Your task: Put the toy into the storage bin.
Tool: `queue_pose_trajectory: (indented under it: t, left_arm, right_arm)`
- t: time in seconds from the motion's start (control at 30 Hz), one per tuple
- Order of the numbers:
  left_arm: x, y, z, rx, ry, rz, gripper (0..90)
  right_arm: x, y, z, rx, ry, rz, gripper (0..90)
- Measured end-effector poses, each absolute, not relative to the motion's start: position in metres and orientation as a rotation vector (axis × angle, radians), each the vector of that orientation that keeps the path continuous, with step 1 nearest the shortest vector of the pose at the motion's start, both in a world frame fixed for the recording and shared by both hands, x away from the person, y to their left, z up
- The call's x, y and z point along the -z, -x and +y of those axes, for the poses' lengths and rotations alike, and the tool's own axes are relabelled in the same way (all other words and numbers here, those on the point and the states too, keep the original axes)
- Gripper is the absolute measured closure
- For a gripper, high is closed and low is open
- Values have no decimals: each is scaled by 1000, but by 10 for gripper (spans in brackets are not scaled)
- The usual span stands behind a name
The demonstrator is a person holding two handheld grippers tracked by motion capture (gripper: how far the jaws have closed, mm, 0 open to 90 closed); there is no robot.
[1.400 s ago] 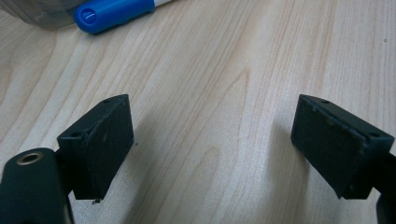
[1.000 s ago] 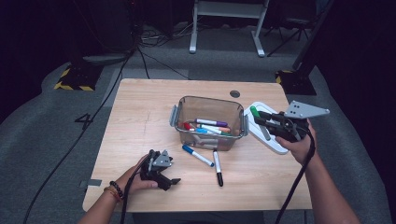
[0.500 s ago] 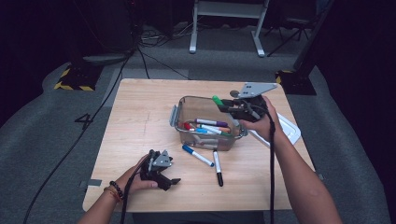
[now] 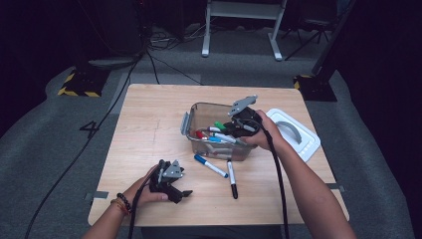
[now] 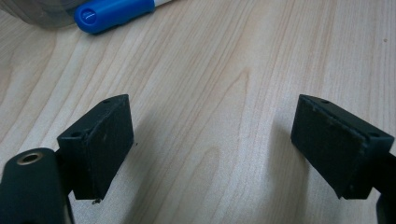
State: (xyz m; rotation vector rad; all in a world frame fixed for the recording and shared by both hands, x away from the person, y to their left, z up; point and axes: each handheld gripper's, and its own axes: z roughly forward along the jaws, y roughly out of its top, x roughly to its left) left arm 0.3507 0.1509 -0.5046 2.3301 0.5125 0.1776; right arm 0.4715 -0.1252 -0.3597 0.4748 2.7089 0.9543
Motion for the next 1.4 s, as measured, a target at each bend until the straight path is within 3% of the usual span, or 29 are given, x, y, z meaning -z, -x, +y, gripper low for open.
queue_pose_trajectory:
  t: [0.33,0.47,0.73,1.1,1.4]
  left_arm:
    - [505,-351,151,-178,-2330,513,135]
    - [505,-351,151,-178,-2330,513,135]
    - [505,-351,151,-178,-2330,513,135]
    - [505,-351,151,-178,-2330,513,135]
    - [505,-351,151,-178,-2330,512,135]
  right_arm:
    - [381,-476,-106,-725,-420,2896,742]
    - [382,-480,-106,-728,-501,2835,576]
    - [368,-475,-124,-898,-559,2677,482]
    - [321,-422,-188,-1132,-573,2426,349]
    - [335,-374,-230,-1214,-590,2372,331]
